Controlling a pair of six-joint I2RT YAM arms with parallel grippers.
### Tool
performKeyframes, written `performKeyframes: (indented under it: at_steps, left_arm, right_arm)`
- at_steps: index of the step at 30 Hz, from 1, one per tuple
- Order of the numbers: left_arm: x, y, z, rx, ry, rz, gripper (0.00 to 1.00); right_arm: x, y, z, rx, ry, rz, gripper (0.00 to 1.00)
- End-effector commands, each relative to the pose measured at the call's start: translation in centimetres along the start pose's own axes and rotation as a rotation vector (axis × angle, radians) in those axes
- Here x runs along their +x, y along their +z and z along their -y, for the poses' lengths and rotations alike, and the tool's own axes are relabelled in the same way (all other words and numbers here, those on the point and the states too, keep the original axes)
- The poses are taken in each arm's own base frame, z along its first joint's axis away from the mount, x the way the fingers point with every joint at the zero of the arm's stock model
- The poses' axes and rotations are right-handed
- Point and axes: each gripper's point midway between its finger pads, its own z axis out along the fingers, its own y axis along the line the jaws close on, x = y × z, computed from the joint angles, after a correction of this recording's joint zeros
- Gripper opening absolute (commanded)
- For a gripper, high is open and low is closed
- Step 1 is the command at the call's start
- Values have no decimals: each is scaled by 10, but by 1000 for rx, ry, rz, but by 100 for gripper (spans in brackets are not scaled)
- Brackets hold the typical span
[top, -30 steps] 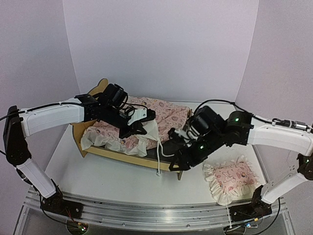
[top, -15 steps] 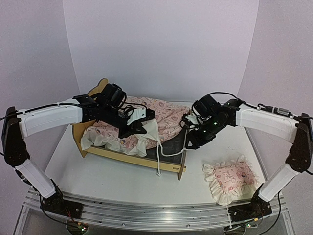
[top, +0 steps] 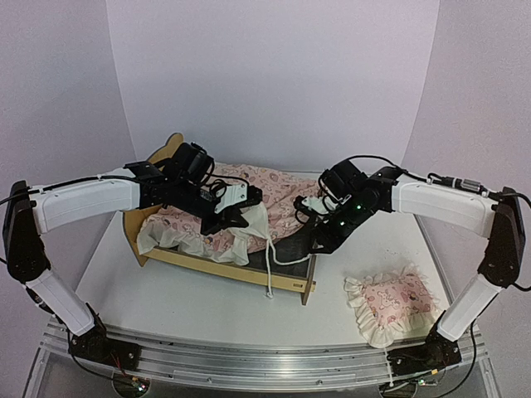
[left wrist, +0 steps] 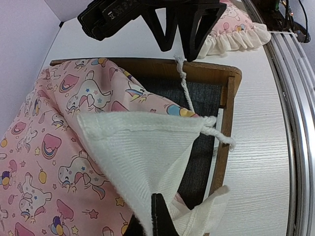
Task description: Set up the pet bed
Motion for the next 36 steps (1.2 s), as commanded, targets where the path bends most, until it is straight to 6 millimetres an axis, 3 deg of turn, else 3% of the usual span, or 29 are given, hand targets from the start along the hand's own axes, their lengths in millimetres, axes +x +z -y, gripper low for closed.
performKeyframes:
  at_steps: [1,9,15,17,20,22,25,29,32,36]
  left_arm:
    - [-11,-13,-10,-54,37,32,0]
    - [-7,-14,-11,-58,31,31,0]
    - [-7,-13,-15,-66,17,35,0]
    - [-6,-14,-16,-66,6,35,0]
    - [-4,-16,-16,-64,-5,33,0]
    - [-2,-19,-17,-68,-11,29,0]
    - [3,-22,-18,-73,-18,25,0]
    - [9,-22,-15,-67,-25,17,0]
    - [12,-24,-11,-59,-22,12,0]
    - [19,-26,-7,-55,-12,3,0]
  right_arm:
    - [1,11,-7,-50,-63,-16,36]
    - [20,22,-5,-41,-90,-68,31]
    - [22,28,4,4,-100,-94,5]
    - [18,26,2,-8,-91,-84,0]
    - [-2,11,-19,-112,-42,-16,0]
    - [-18,-3,-44,-242,-2,32,0]
    - [-20,-6,-76,-339,-16,24,0]
    - [3,20,-97,-368,-13,-81,0]
    - [9,36,-91,-340,16,-123,0]
    - [0,52,-79,-272,42,-135,0]
